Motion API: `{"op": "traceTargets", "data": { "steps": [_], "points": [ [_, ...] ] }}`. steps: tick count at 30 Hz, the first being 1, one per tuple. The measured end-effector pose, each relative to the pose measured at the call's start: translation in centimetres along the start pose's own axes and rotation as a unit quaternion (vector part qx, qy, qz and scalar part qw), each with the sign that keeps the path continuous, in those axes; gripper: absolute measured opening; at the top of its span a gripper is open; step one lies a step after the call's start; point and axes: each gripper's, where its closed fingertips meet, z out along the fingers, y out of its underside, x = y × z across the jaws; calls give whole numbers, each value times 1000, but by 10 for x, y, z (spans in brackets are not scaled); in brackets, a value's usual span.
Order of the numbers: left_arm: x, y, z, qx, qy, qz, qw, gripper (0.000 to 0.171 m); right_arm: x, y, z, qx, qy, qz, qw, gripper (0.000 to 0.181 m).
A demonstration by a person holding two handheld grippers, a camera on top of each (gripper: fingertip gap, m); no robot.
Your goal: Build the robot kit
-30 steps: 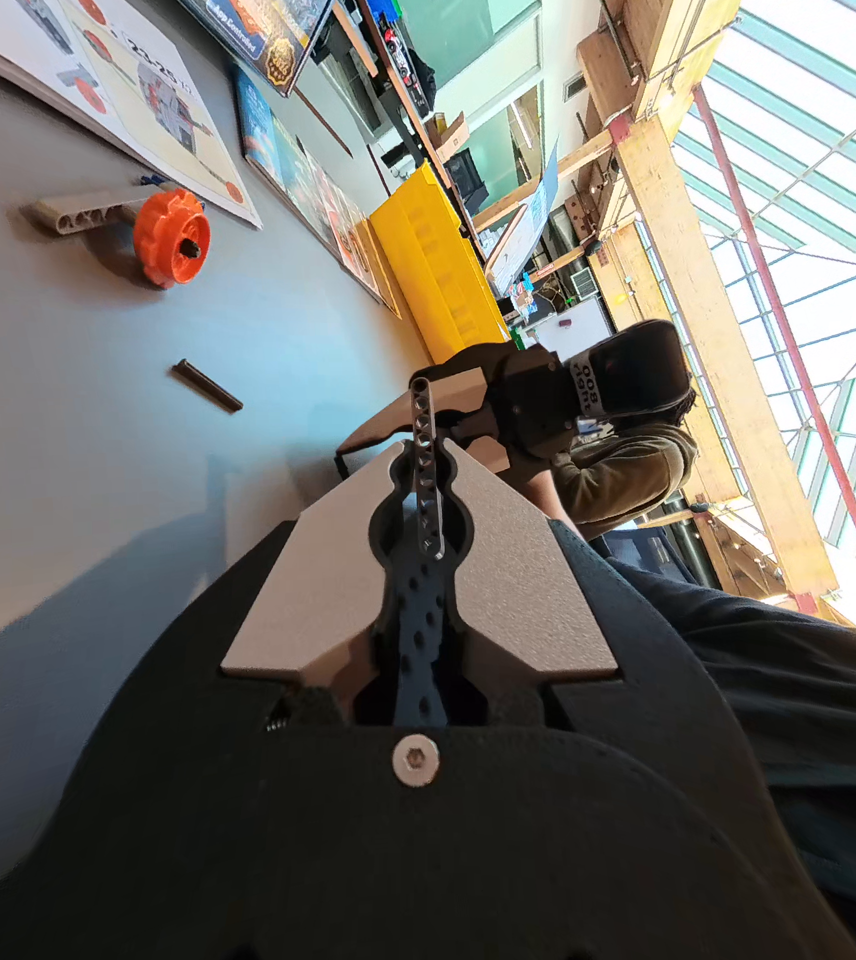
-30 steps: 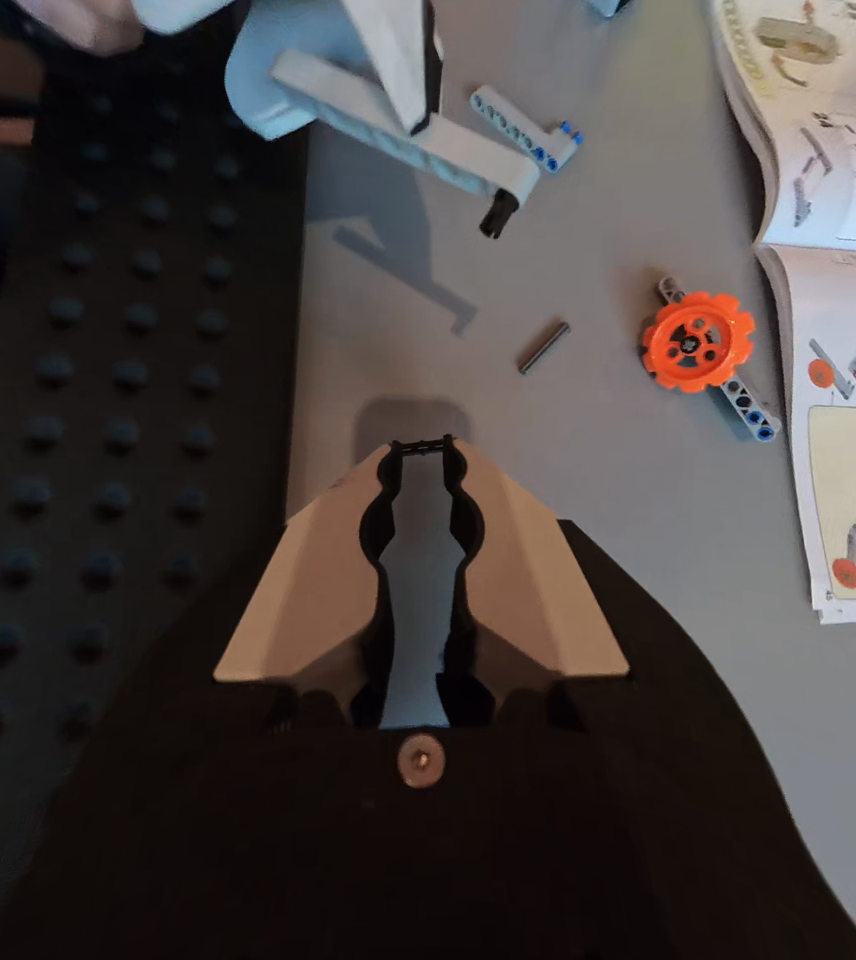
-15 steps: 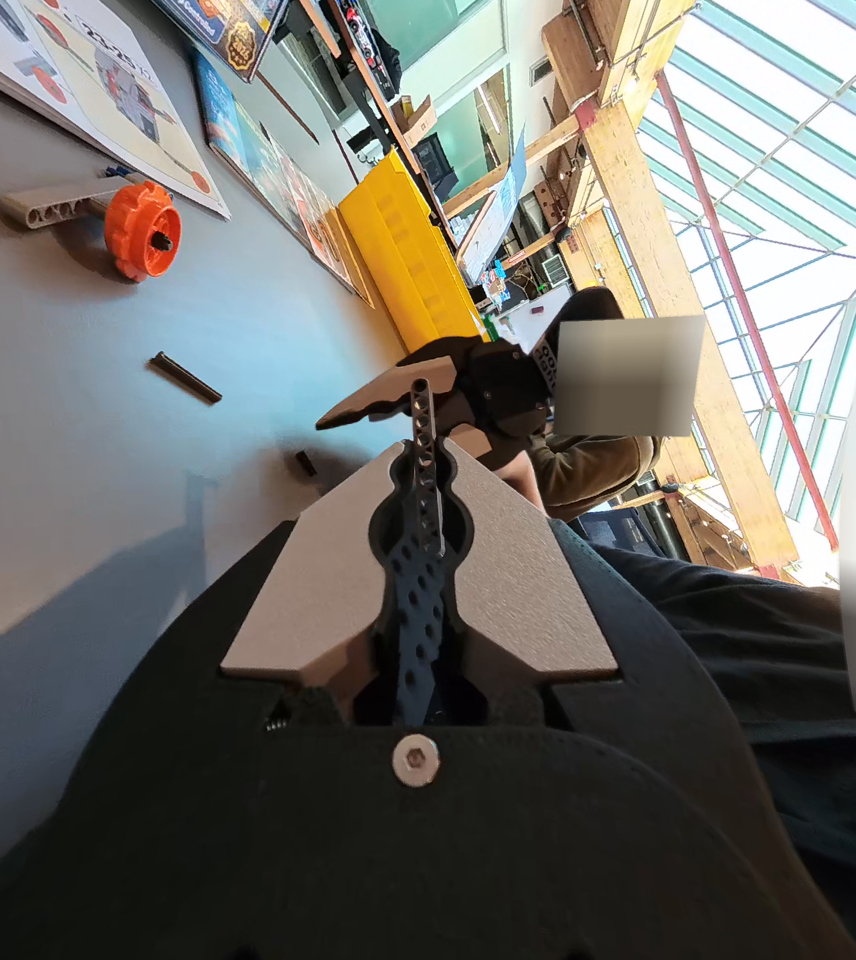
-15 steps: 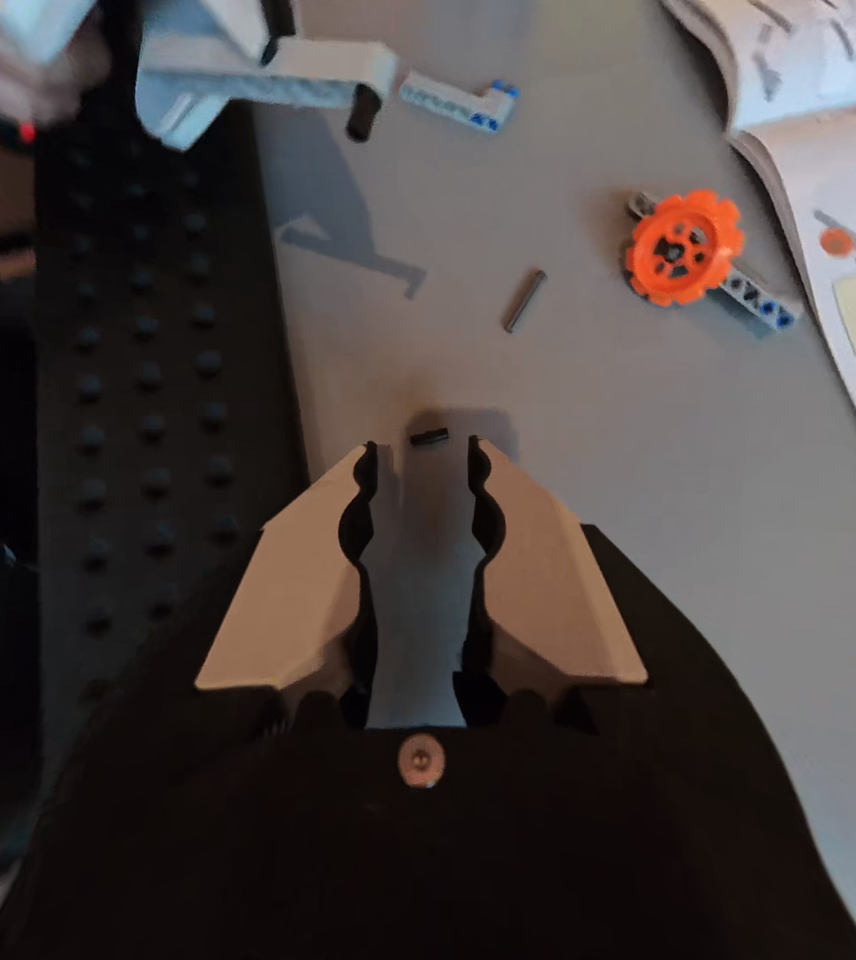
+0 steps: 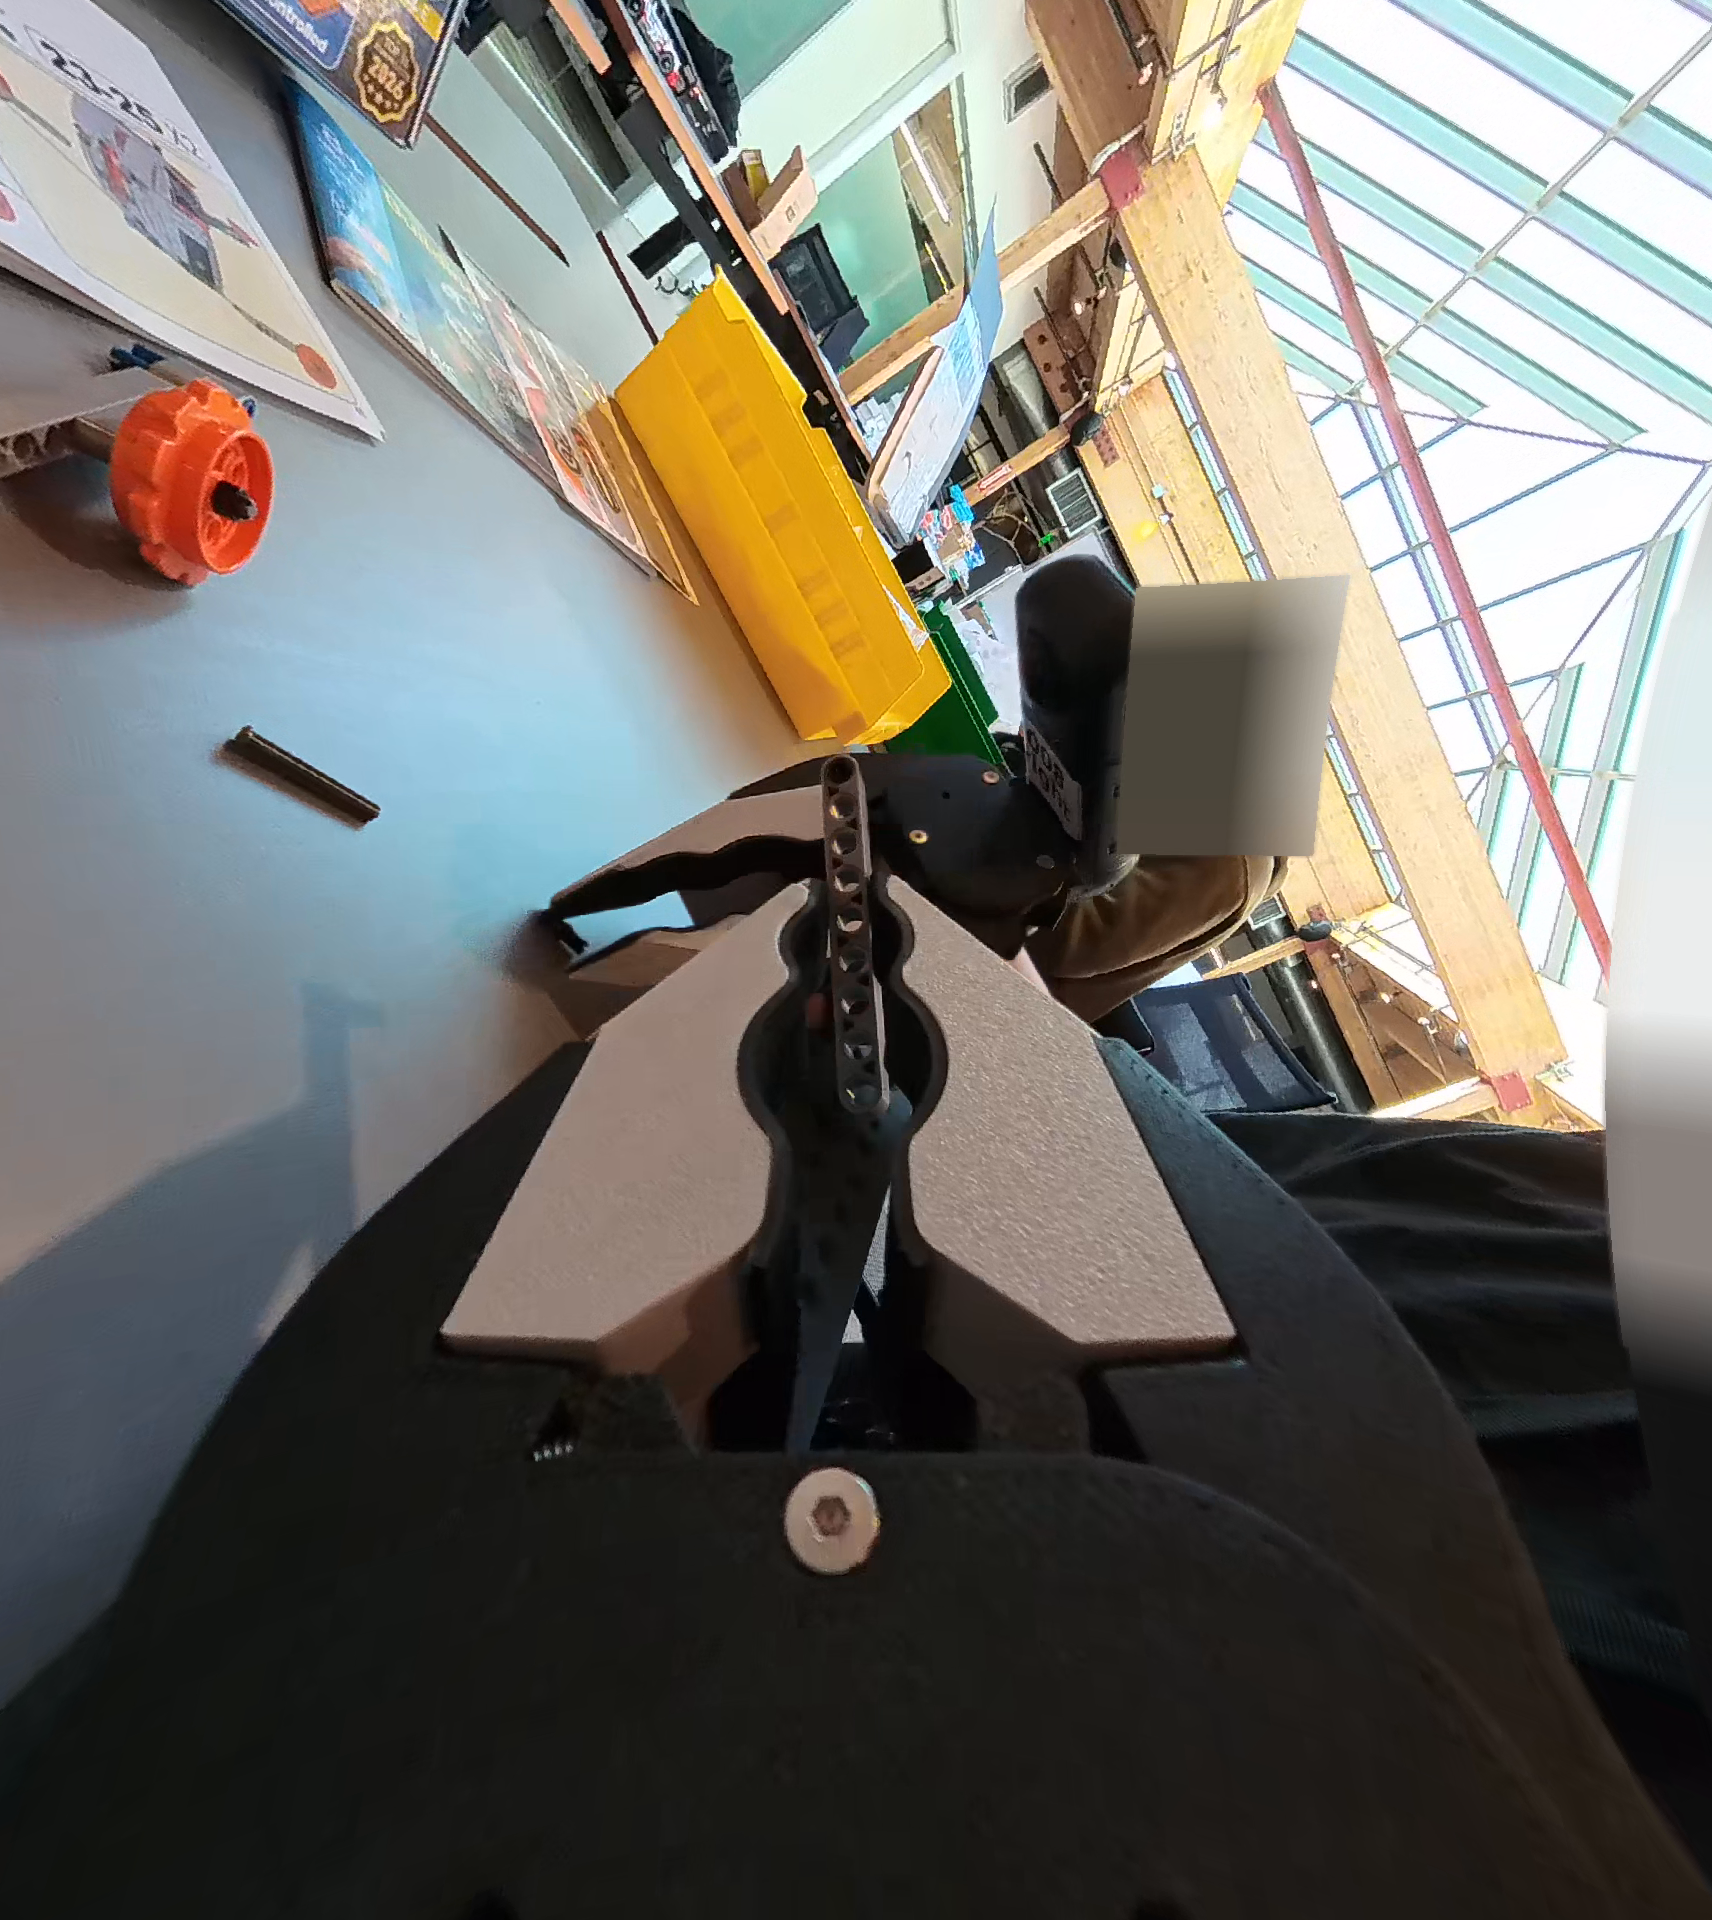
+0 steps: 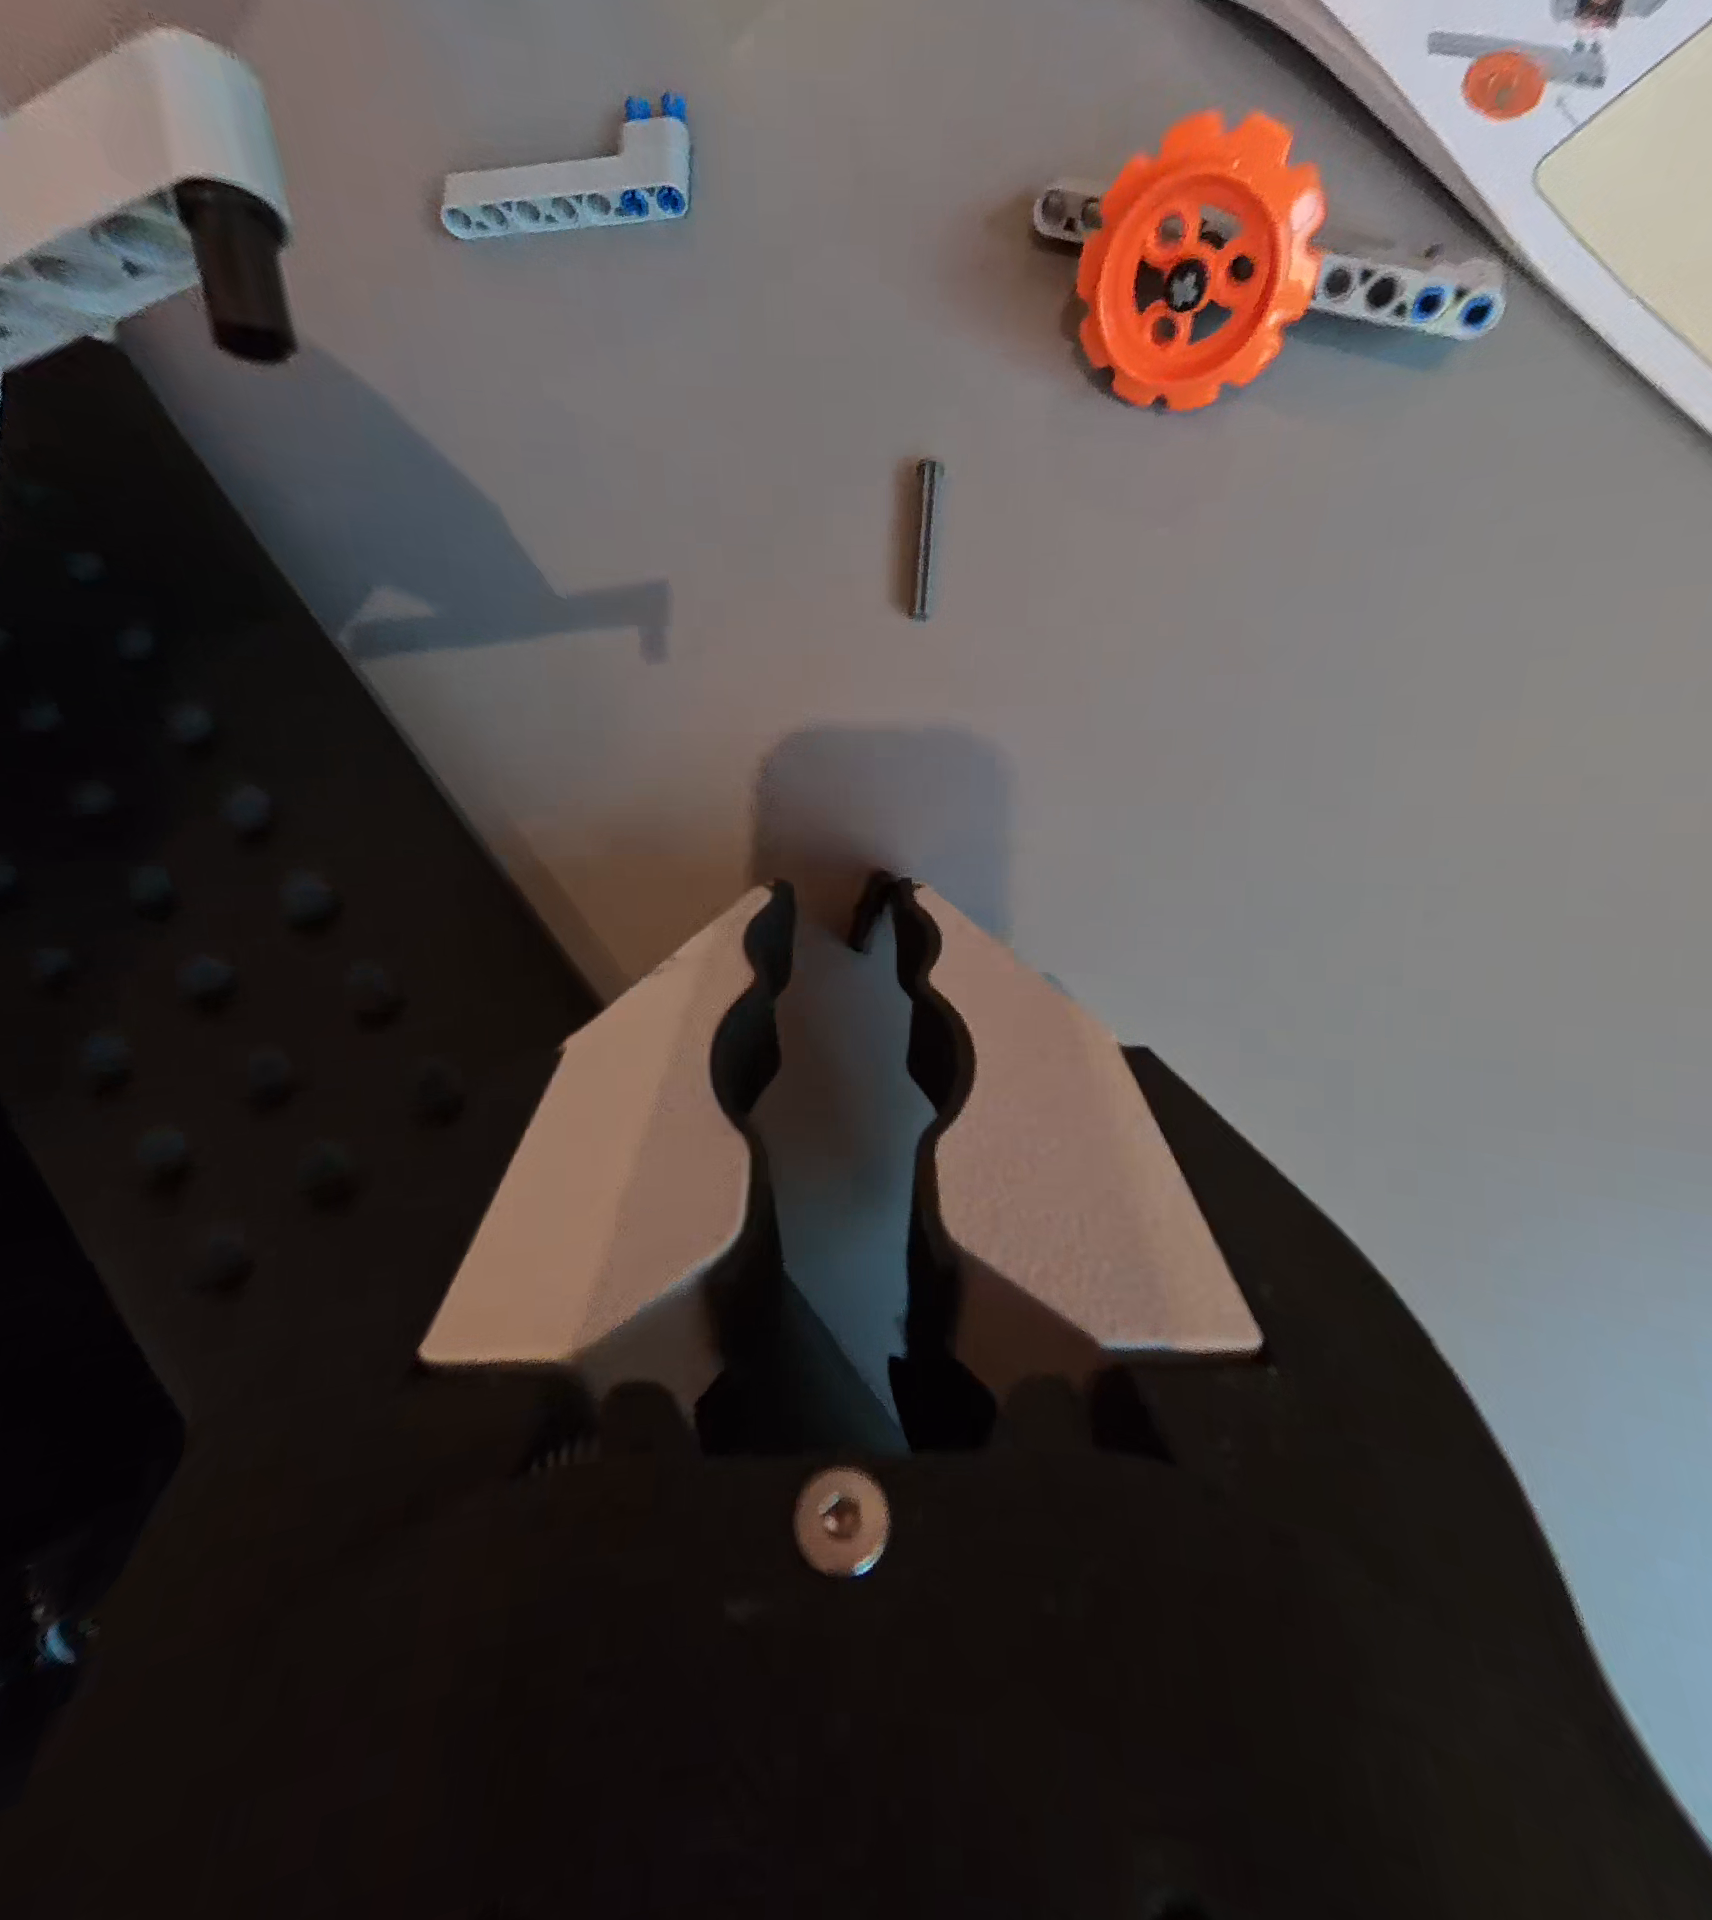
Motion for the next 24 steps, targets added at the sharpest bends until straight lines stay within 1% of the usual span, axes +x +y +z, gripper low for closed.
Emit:
{"op": "traceTargets", "data": {
  "steps": [2,3,5,8,11,16,20,24],
  "points": [
    [1,0,0,-1,3,-1,1000,6,4,1,1,-6,21,-21,1000,9],
    [2,1,0,-1,3,-1,1000,6,4,1,1,-6,23,-29,999,9],
    [3,1,0,-3,3,1,1000,6,2,1,2,-3,8,-40,999,4],
    [4,1,0,-3,3,2,1000,6,2,1,2,-1,-19,-41,999,5],
    [5,1,-1,-1,3,3,1000,6,3,2,1,0,-31,-64,997,6],
    [5,1,-3,-1,2,3,1000,6,8,1,-1,9,-1,-166,986,16],
    [5,1,-2,-2,2,4,1000,6,5,1,-2,15,9,-238,971,15],
    [6,2,-2,-5,3,3,1000,6,1,2,-4,17,18,-311,950,13]
  ]
}}
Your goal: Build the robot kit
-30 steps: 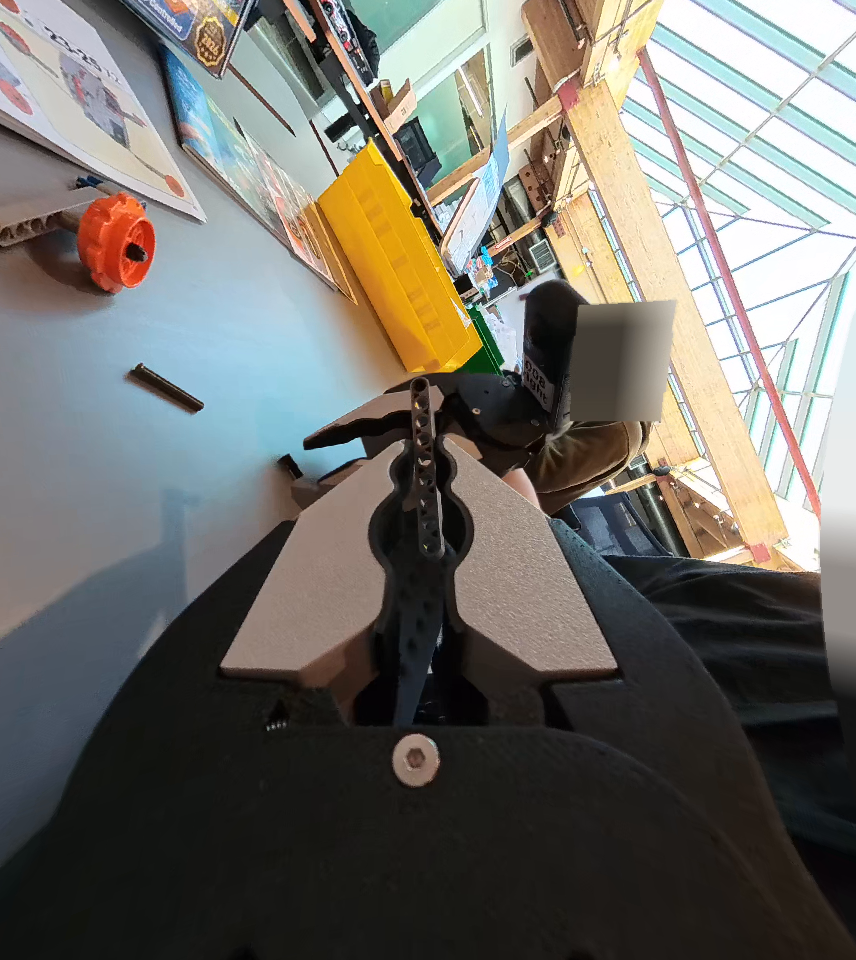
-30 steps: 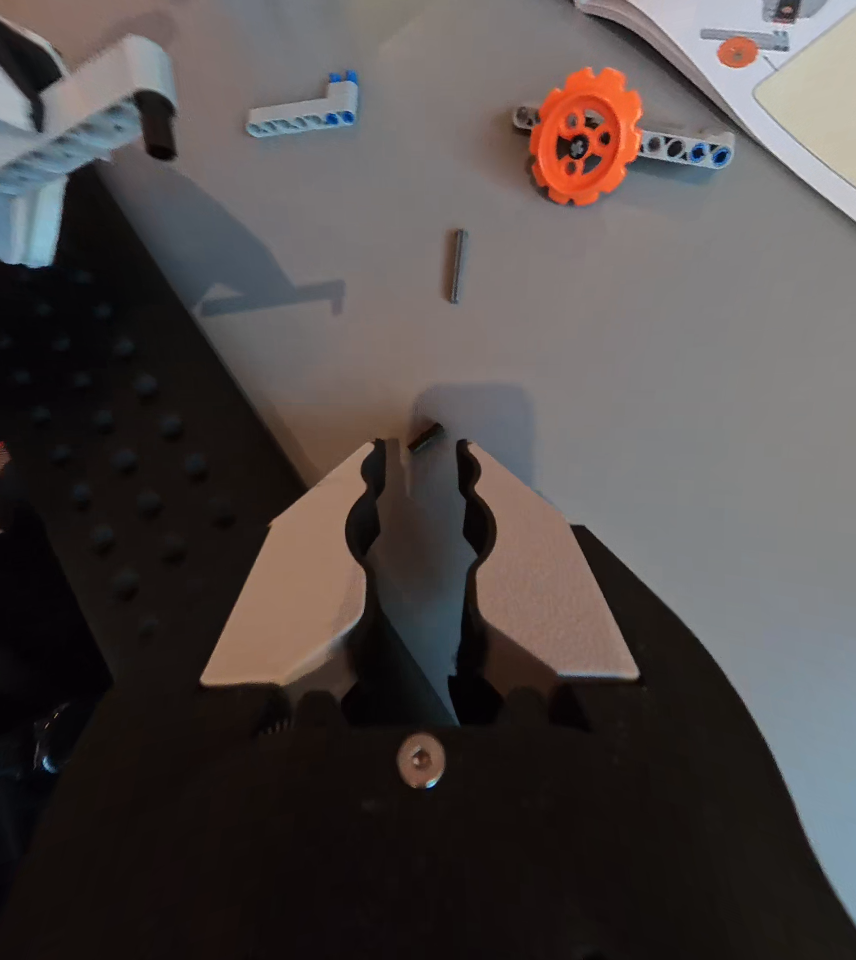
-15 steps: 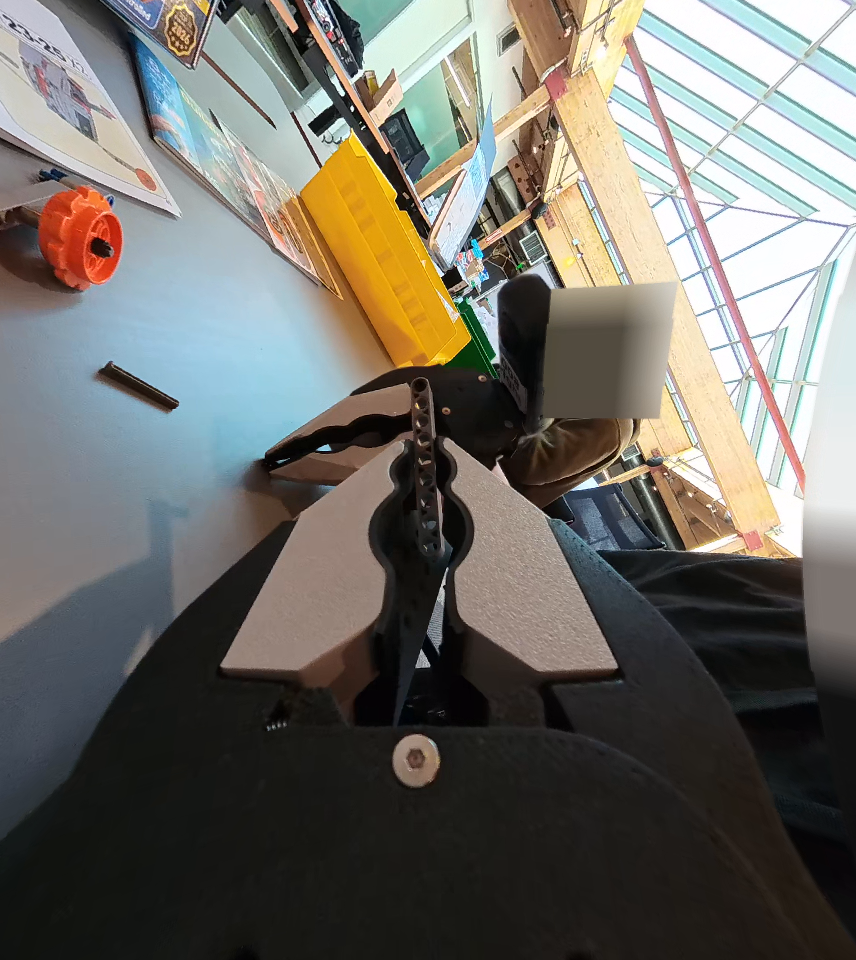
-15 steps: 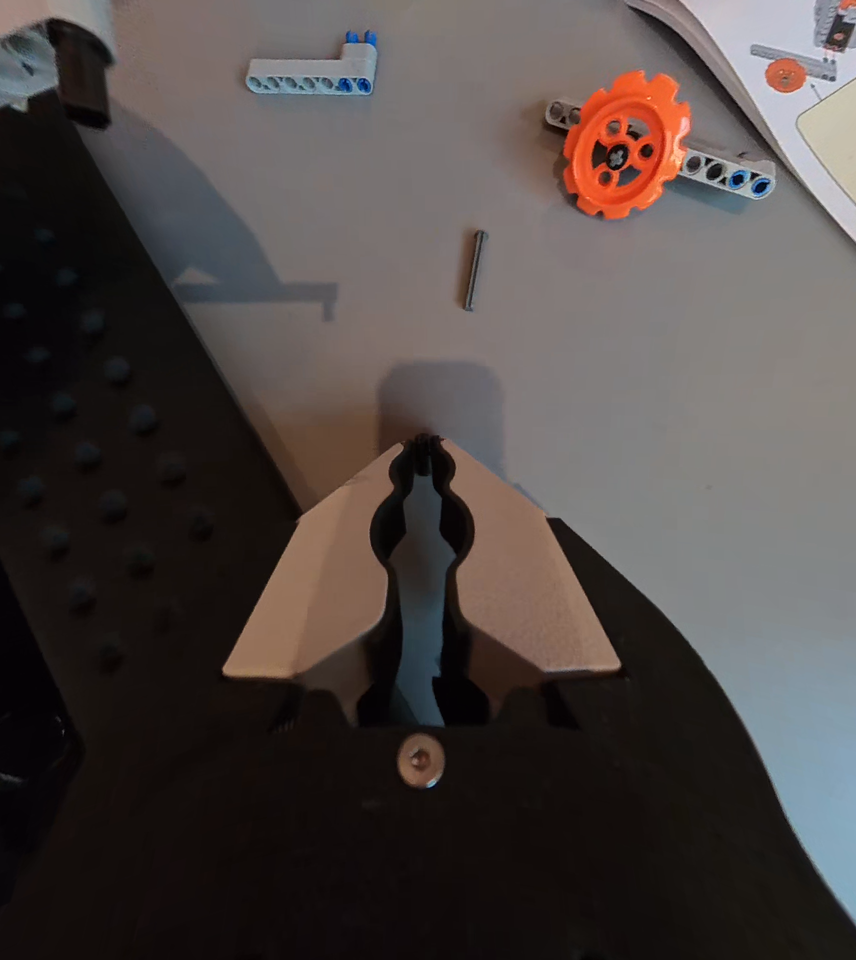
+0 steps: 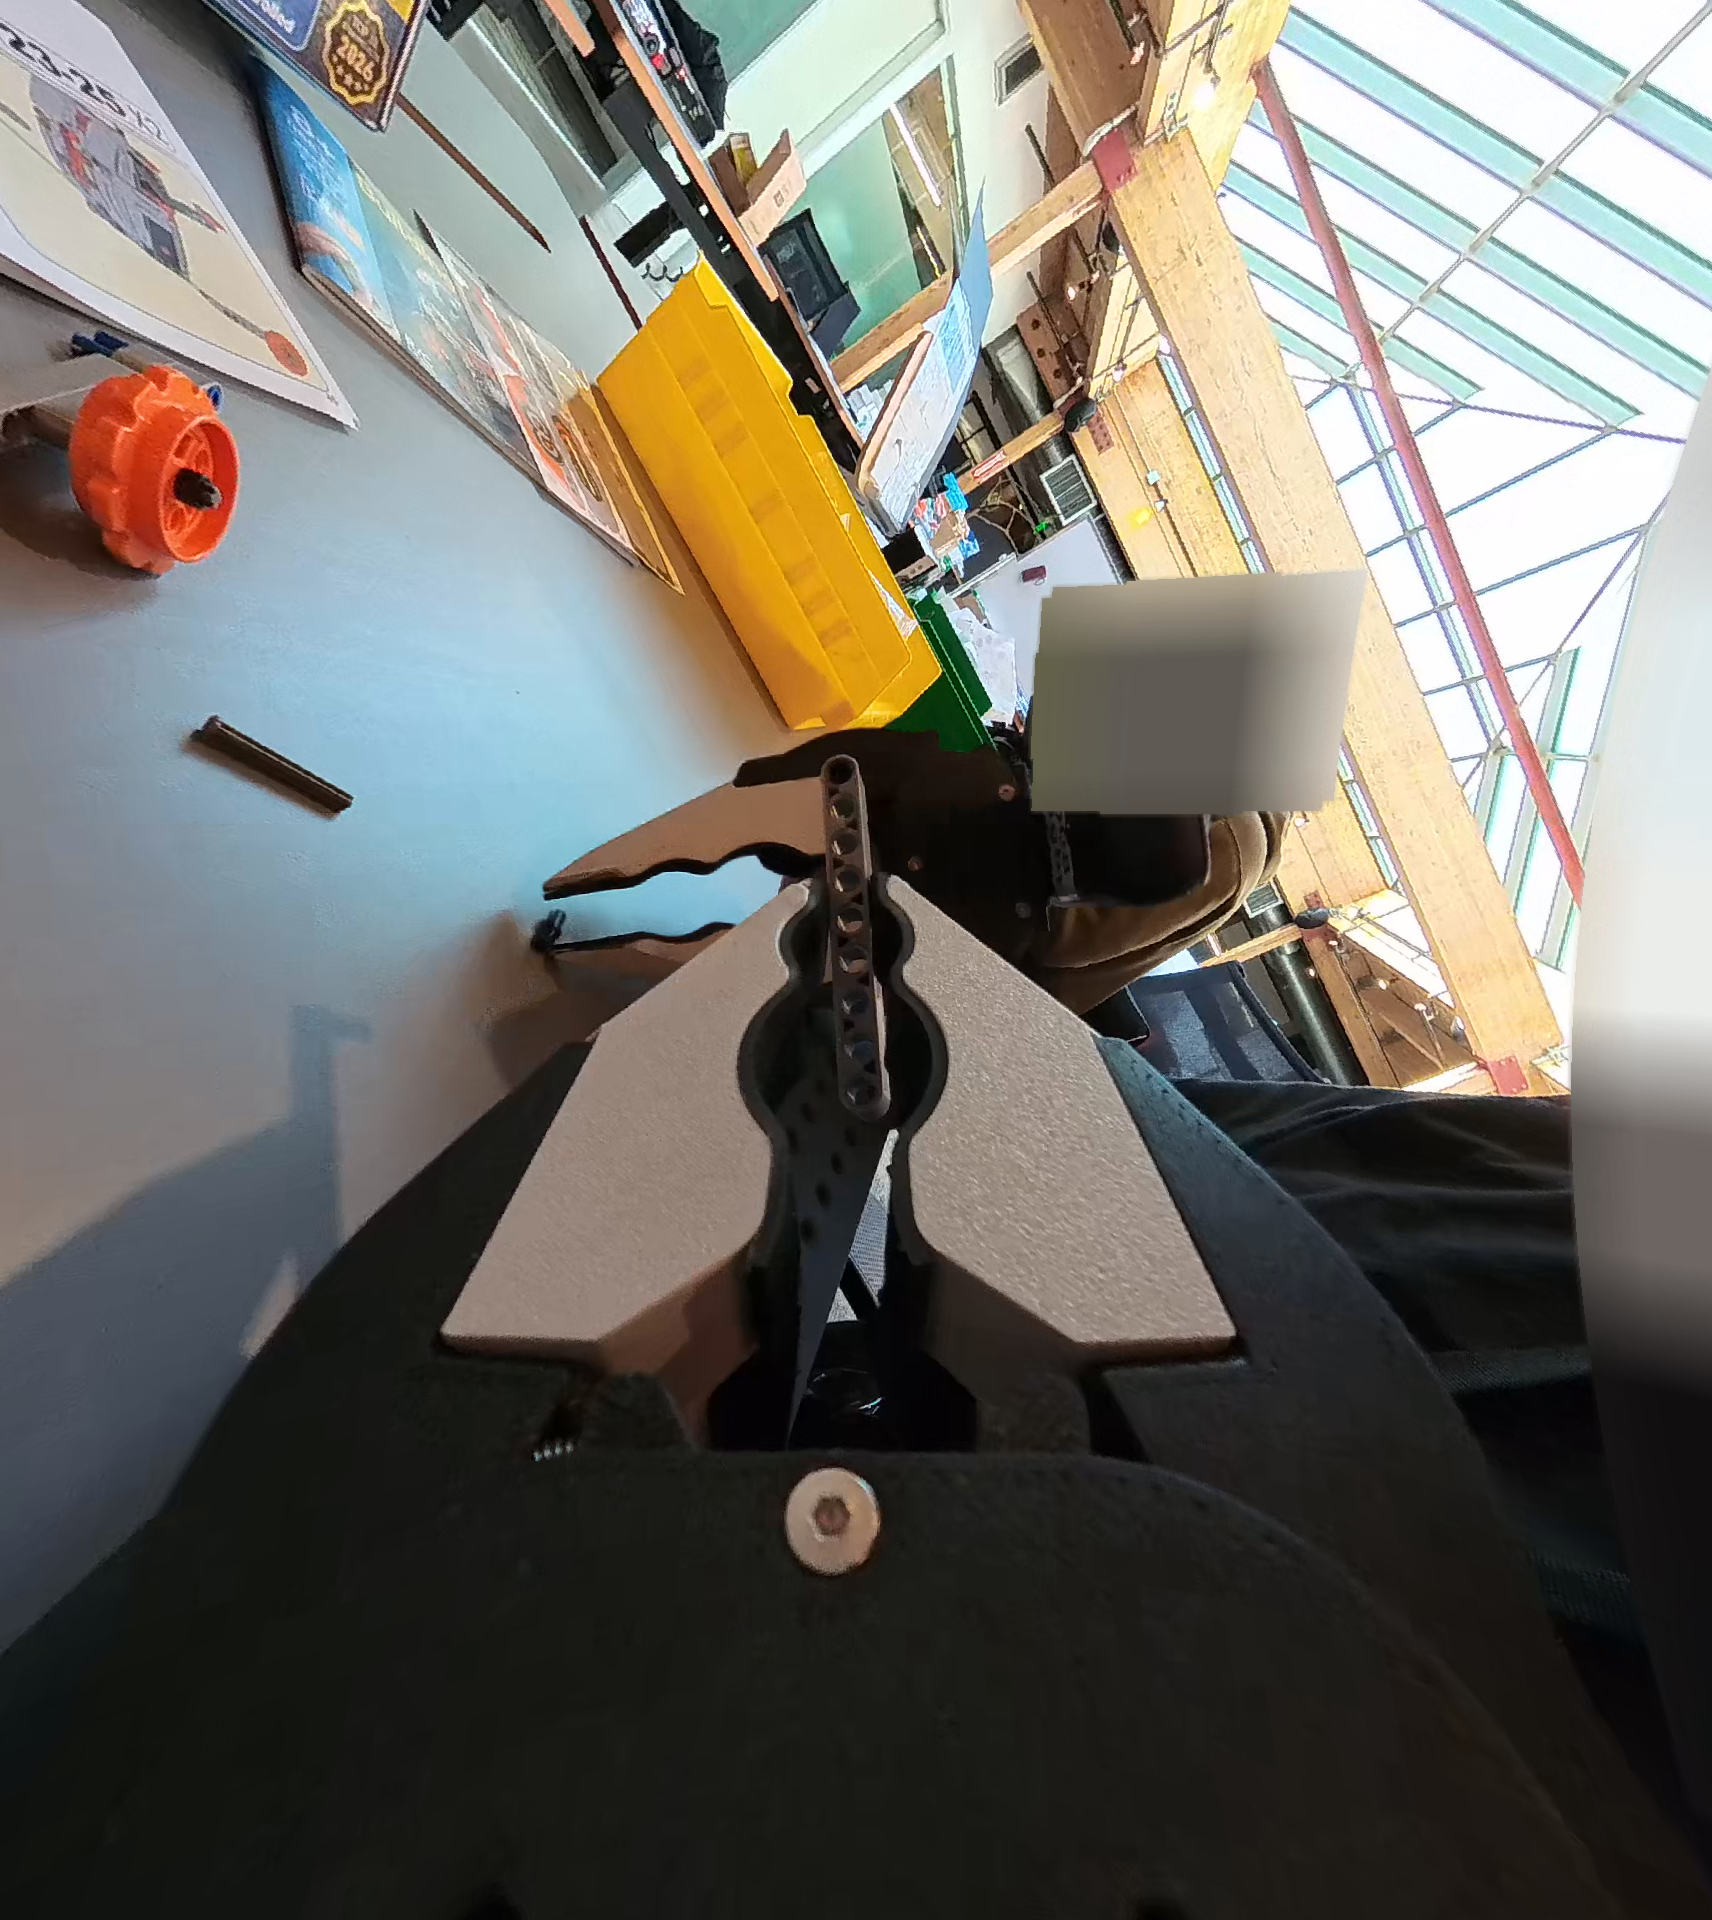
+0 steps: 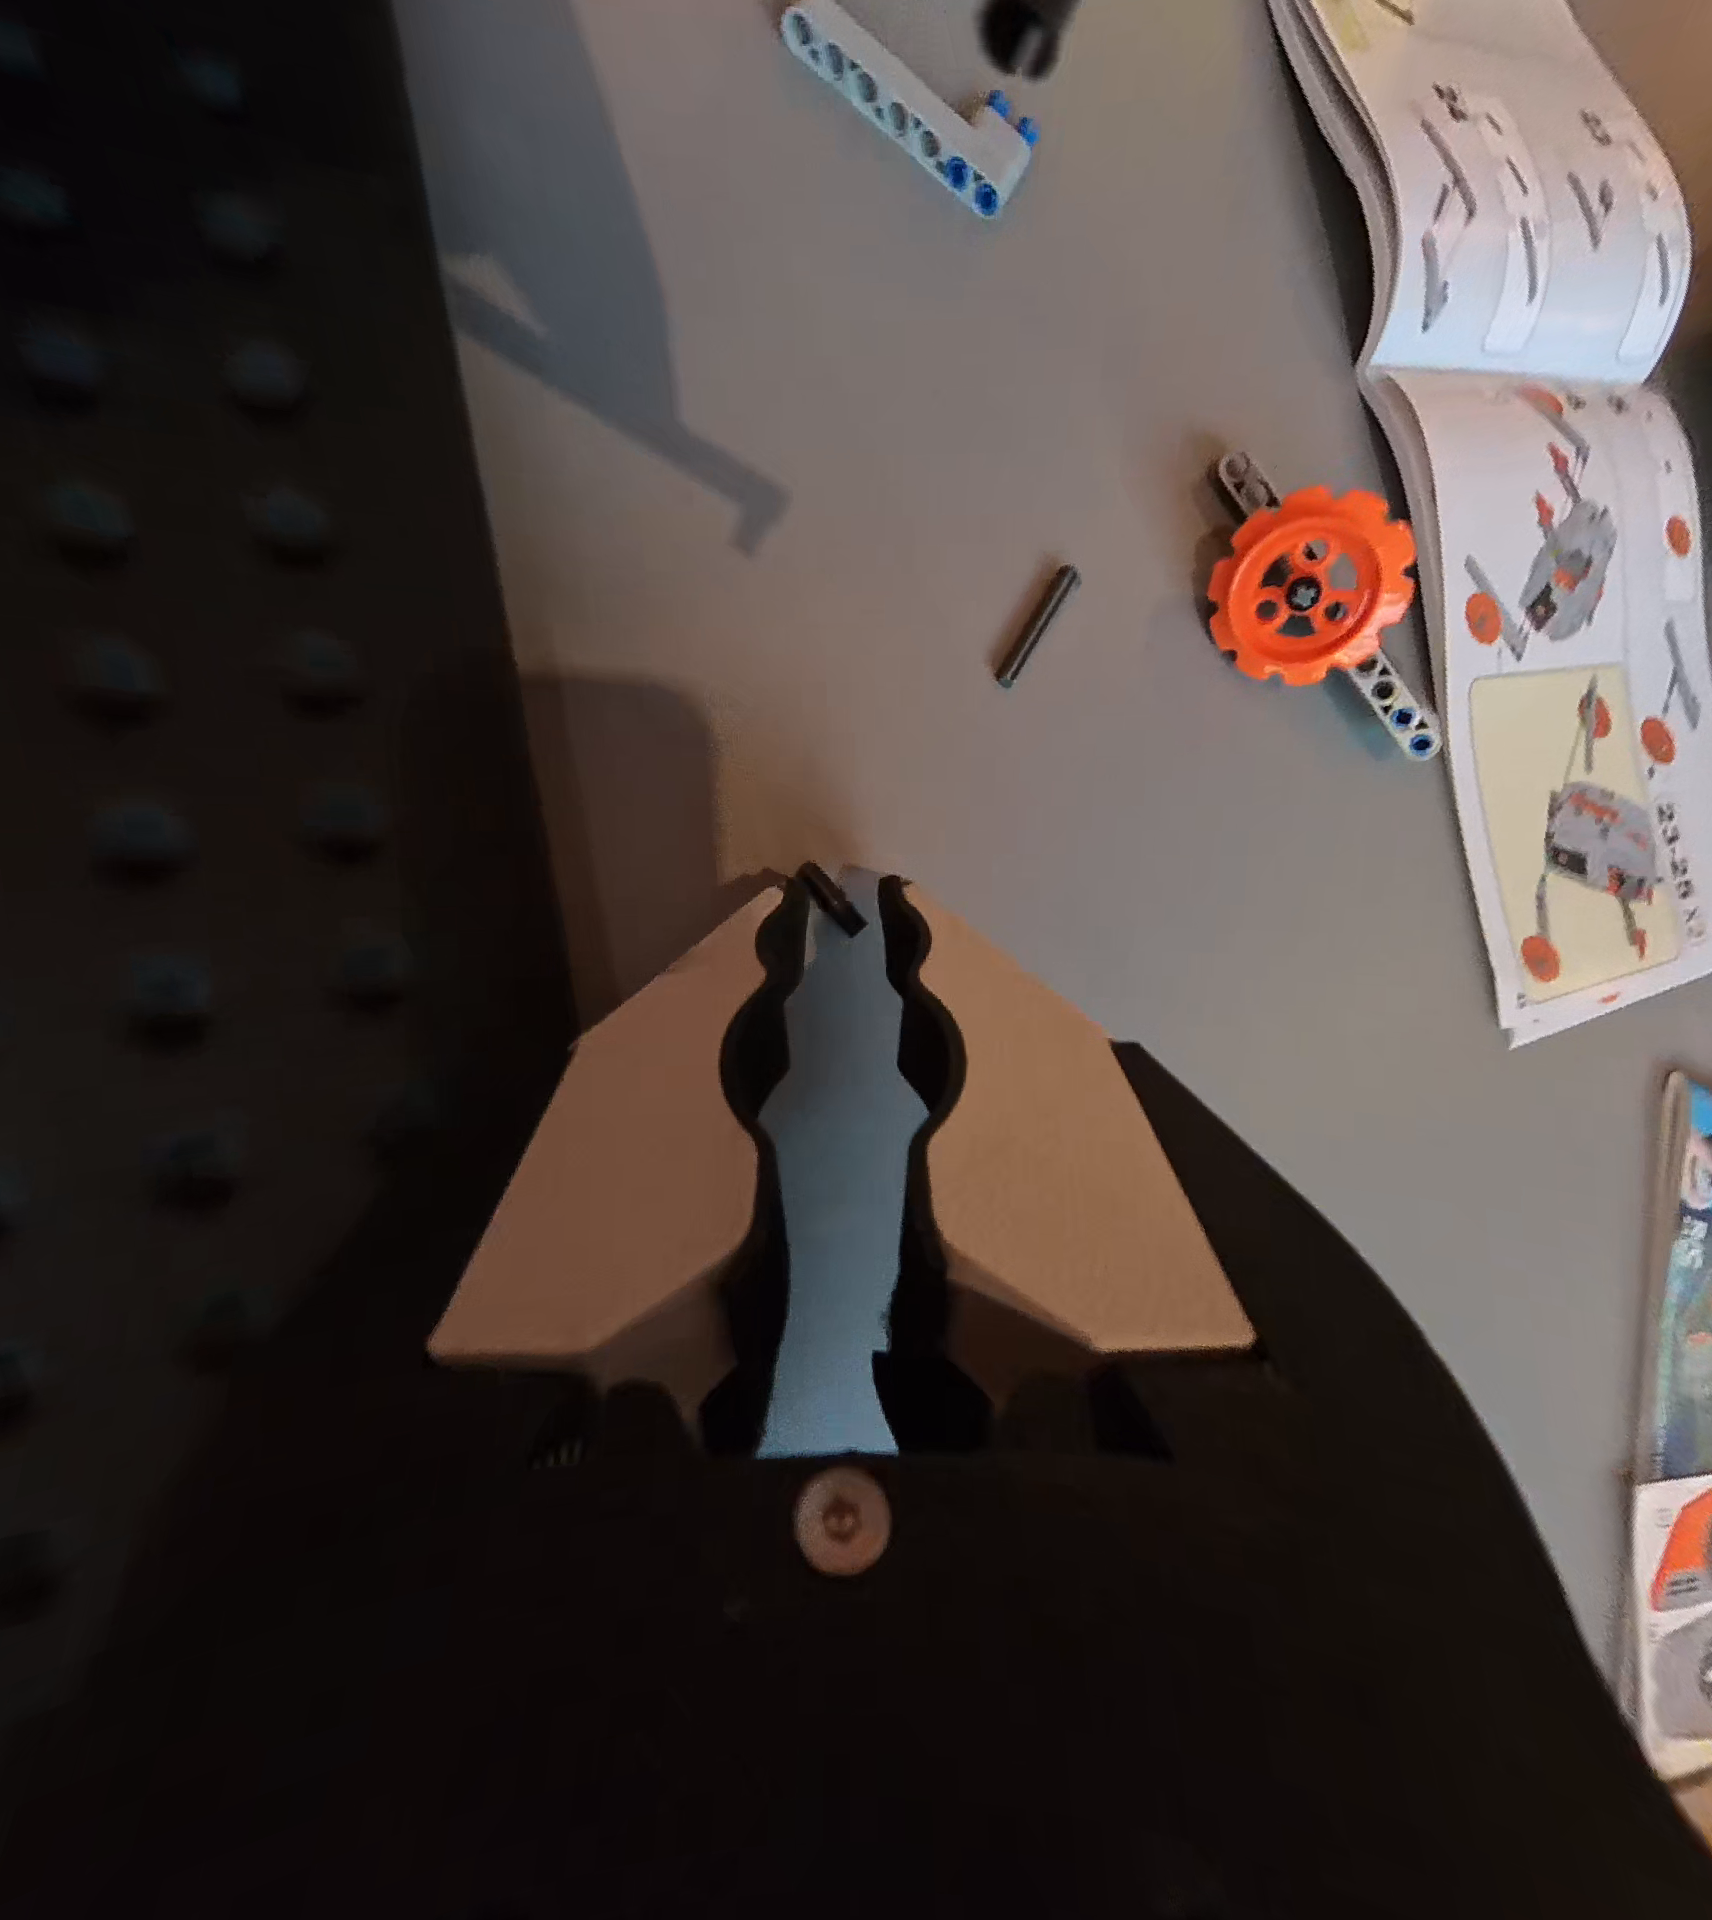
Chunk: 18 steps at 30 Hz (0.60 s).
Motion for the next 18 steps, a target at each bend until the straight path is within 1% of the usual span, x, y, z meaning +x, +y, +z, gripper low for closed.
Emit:
{"op": "traceTargets", "data": {
  "steps": [6,11,12,15,18],
  "points": [
    [2,2,1,-4,3,1,1000,6,-3,2,-4,-1,-23,-20,1000,13],
    [4,5,3,-8,6,1,1000,6,-5,2,-10,9,-65,-45,997,16],
    [4,5,3,-9,6,1,1000,6,-1,2,-10,11,-68,-45,997,16],
    [6,6,3,-10,7,0,1000,6,7,-2,-11,26,-103,6,994,15],
    [6,6,1,-7,7,-1,1000,6,12,-10,-13,33,-126,124,984,14]
  ]
}}
